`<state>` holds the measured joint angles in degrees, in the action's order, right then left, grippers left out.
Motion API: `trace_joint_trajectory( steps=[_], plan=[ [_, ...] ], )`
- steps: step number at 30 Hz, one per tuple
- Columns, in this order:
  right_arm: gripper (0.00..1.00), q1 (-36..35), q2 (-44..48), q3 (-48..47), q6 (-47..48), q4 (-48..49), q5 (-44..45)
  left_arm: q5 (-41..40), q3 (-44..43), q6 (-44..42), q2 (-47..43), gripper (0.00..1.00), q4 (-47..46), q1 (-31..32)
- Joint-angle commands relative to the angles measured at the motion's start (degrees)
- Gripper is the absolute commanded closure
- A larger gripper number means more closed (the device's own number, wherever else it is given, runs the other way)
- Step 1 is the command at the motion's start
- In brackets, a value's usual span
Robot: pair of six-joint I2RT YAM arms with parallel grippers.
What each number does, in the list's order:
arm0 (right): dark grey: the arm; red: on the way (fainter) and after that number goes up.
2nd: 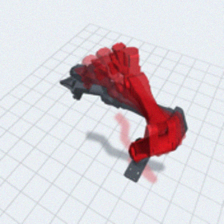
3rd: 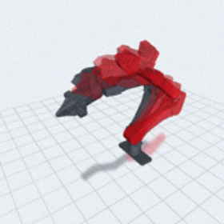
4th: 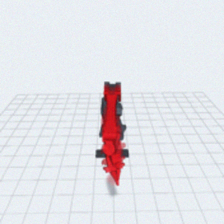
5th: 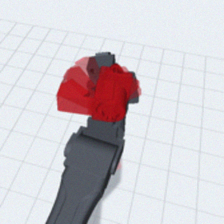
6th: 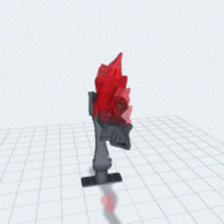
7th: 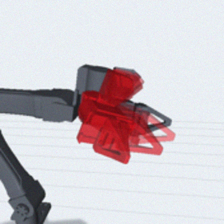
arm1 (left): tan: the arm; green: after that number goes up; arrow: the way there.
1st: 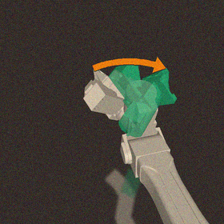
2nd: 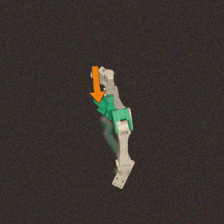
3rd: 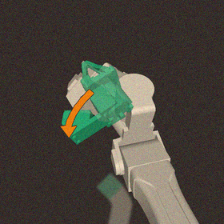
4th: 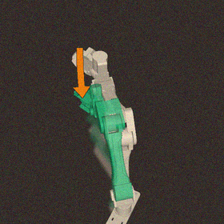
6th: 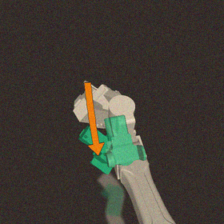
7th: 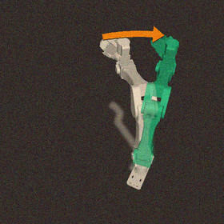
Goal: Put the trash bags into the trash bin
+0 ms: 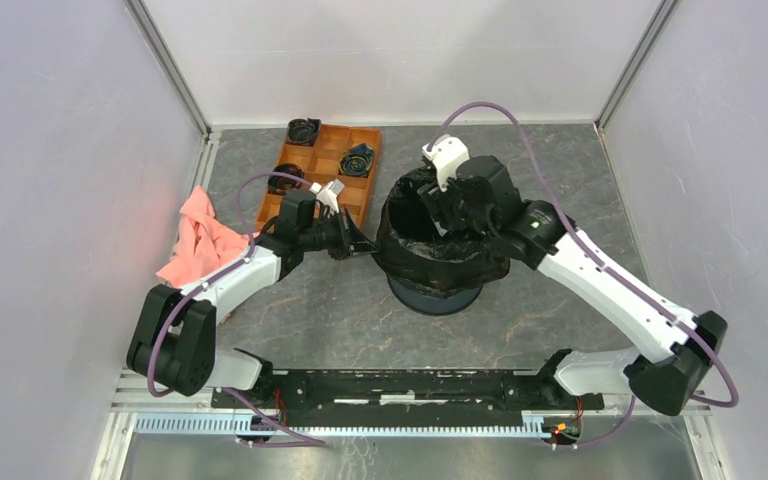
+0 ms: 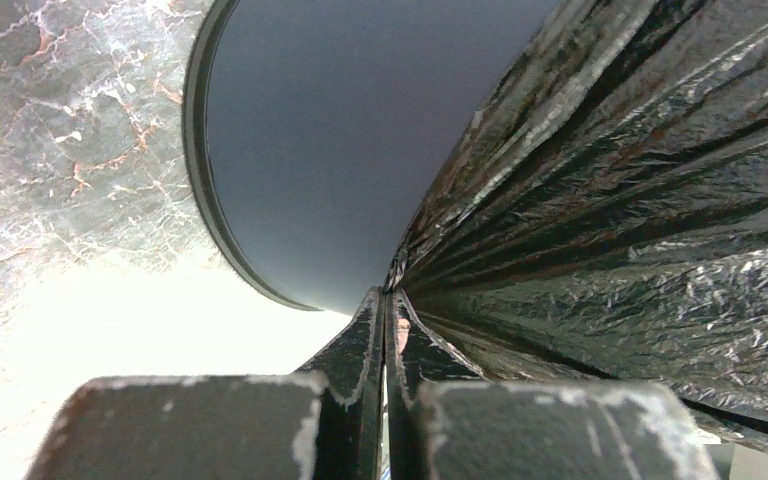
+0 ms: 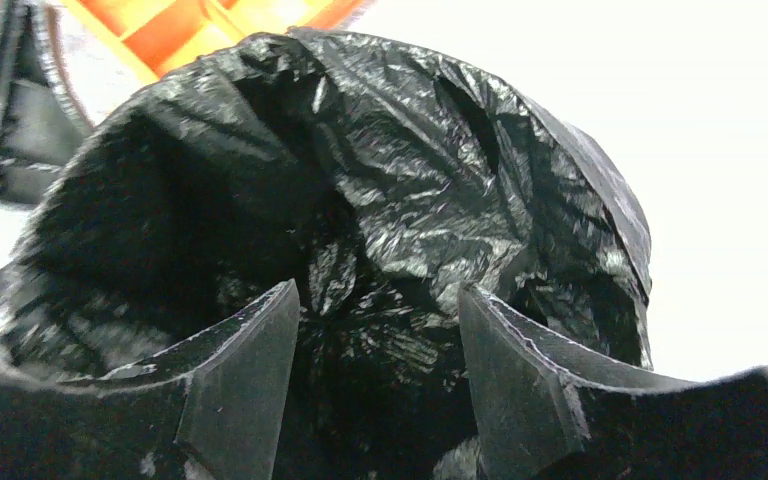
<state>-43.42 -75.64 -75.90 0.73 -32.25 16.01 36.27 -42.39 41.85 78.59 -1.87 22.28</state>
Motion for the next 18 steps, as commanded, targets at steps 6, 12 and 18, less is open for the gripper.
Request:
trace_joint_trajectory(
  steps=[6, 12, 18],
  plan=[
    [0.45, 0.40, 0.61, -0.79, -2.91, -9.29, -15.86, 1.38, -3.02, -0.61, -0.53, 0.98, -2.27, 0.21],
    [0.62, -0.13, -1.93, 2.38, -2.31, -10.87, -20.04, 2.12, -3.38, 0.25, -0.63, 0.97, -2.88, 0.69],
    [0.66, -0.12, -1.30, -1.66, -2.60, -8.91, -15.26, 1.94, -2.53, 0.34, -0.97, 0.97, -2.88, 1.16]
  ],
)
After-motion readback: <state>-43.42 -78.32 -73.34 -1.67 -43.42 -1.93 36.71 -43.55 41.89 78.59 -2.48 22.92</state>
